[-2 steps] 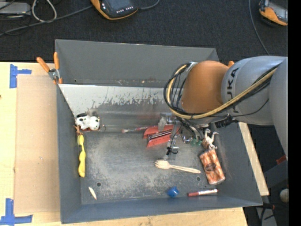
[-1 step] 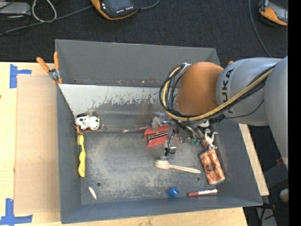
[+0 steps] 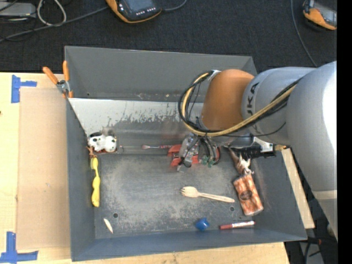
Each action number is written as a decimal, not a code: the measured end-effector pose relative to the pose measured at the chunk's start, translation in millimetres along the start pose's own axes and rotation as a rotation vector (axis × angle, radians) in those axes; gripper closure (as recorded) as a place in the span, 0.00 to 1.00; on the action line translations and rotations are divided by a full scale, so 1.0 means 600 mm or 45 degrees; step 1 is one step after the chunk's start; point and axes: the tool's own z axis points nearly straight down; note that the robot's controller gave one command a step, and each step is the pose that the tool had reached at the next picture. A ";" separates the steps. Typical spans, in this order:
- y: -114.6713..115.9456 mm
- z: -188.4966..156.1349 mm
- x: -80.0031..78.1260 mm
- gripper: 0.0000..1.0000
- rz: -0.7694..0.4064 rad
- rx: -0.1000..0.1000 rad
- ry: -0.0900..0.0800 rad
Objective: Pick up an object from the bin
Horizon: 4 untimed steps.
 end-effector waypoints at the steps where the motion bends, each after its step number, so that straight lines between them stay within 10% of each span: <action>1: 0.000 0.000 0.000 1.00 -0.001 0.000 0.000; 4: 0.000 0.000 0.000 1.00 -0.002 0.000 0.000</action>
Offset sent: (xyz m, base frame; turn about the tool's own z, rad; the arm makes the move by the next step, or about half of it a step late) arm 0.0000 0.0000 0.0000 0.0000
